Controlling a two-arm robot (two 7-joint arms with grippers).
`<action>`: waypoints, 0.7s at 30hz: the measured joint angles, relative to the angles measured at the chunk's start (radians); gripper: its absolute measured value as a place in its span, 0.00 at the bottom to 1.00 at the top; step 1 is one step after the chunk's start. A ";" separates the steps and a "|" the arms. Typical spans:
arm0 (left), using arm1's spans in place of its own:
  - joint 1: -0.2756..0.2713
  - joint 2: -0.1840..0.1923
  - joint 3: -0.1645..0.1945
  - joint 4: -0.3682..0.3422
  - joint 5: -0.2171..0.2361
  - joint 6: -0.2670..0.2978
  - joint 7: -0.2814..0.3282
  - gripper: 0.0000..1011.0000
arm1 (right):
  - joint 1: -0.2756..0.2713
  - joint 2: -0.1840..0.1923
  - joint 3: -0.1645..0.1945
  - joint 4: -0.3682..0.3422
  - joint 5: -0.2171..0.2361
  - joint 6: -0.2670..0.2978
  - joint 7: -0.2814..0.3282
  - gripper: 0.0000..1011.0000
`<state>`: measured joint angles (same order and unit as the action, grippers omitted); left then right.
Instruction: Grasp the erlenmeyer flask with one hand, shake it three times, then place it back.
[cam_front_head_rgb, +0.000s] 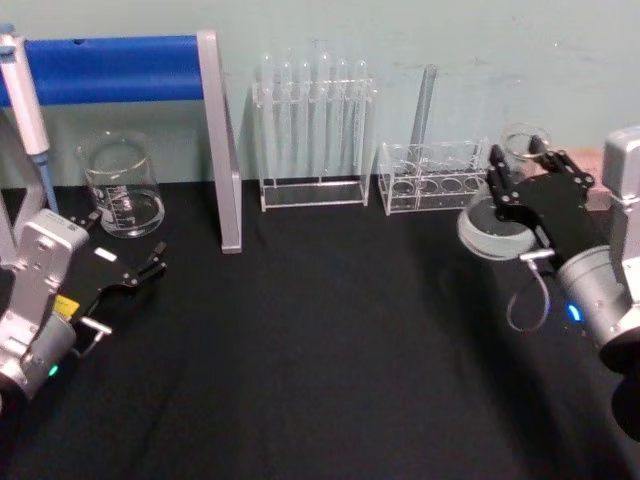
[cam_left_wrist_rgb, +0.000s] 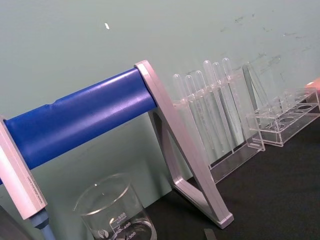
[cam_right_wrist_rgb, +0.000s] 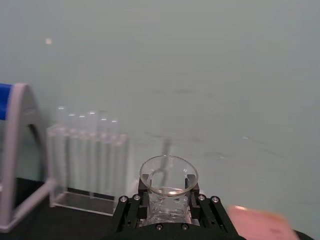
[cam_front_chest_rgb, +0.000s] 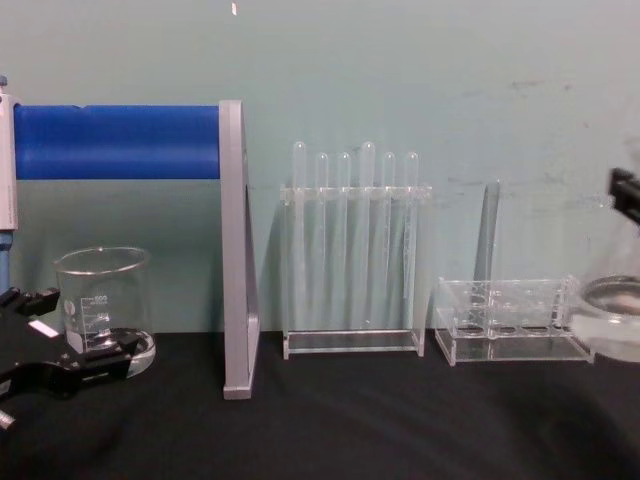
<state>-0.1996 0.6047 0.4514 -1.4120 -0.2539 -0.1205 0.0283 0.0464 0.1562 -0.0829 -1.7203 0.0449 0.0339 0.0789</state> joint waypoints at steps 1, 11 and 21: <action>0.000 0.000 0.000 0.000 0.000 0.000 0.000 0.99 | 0.009 -0.001 -0.008 0.009 0.004 -0.002 0.021 0.45; 0.000 0.000 0.000 0.000 0.000 0.000 0.000 0.99 | 0.072 0.016 -0.111 0.068 0.059 -0.018 0.175 0.45; 0.000 0.000 0.000 0.000 0.000 0.000 0.000 0.99 | 0.119 0.040 -0.186 0.112 0.124 -0.025 0.279 0.45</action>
<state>-0.1995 0.6047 0.4514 -1.4120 -0.2539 -0.1205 0.0283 0.1655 0.1964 -0.2684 -1.6078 0.1686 0.0089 0.3584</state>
